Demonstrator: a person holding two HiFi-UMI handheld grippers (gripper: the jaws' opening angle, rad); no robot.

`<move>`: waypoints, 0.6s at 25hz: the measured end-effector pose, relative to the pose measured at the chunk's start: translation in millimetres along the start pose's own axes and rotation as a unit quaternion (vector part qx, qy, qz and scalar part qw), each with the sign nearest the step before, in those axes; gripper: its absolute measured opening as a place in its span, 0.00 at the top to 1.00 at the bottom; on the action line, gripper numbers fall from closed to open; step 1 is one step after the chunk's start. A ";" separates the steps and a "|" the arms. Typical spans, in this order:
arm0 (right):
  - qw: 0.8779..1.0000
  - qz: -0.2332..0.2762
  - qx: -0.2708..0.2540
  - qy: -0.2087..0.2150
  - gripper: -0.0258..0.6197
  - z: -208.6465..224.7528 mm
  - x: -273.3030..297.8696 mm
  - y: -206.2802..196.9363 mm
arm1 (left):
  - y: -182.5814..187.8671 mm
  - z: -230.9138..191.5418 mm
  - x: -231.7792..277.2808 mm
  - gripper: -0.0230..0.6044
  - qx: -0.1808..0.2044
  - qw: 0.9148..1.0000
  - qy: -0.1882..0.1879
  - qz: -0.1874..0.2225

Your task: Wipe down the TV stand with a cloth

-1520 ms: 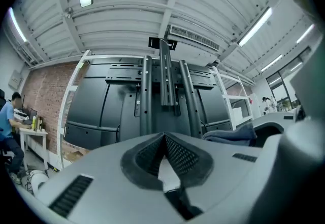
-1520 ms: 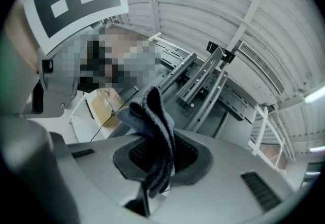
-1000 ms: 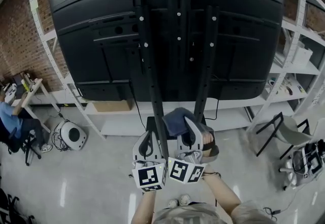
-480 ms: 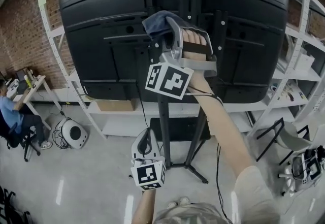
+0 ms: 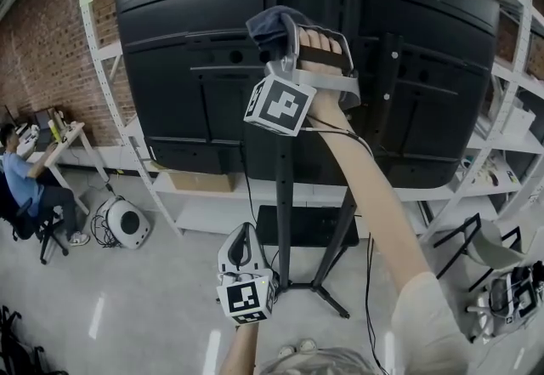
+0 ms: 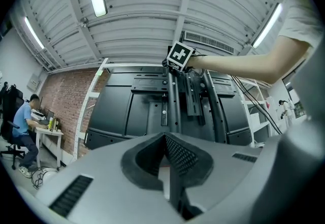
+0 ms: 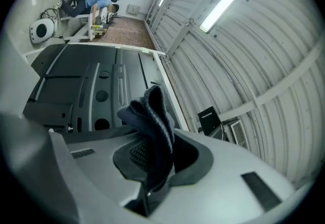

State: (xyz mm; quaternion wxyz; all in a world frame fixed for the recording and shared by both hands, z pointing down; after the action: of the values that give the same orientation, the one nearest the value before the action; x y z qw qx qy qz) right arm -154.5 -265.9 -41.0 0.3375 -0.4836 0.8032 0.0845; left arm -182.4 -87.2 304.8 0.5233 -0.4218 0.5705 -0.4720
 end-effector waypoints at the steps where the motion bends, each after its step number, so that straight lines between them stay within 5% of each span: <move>1: 1.000 0.001 -0.004 0.000 0.87 -3.0 0.1 0.5 | -0.6 0.1 0.6 0.94 0.000 1.000 0.000 0.000; 15: 1.000 0.012 -0.021 0.001 0.87 -13.0 -2.9 11.2 | -9.1 8.5 24.0 0.94 -0.007 1.000 -0.027 -0.001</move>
State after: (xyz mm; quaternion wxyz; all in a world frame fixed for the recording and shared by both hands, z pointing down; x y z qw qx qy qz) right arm -168.9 -264.0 -31.4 0.3257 -0.4811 0.8071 0.1049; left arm -176.4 -113.2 308.8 0.5350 -0.4389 0.5587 -0.4571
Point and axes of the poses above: the fingertips, and each gripper's own axes: x forward along the fingers, z to its right, y out of its top, the point moved 3 cm from there along -x, backward along the fingers, and after that the axes turned 5 degrees about -y, right-handed, at the moved point
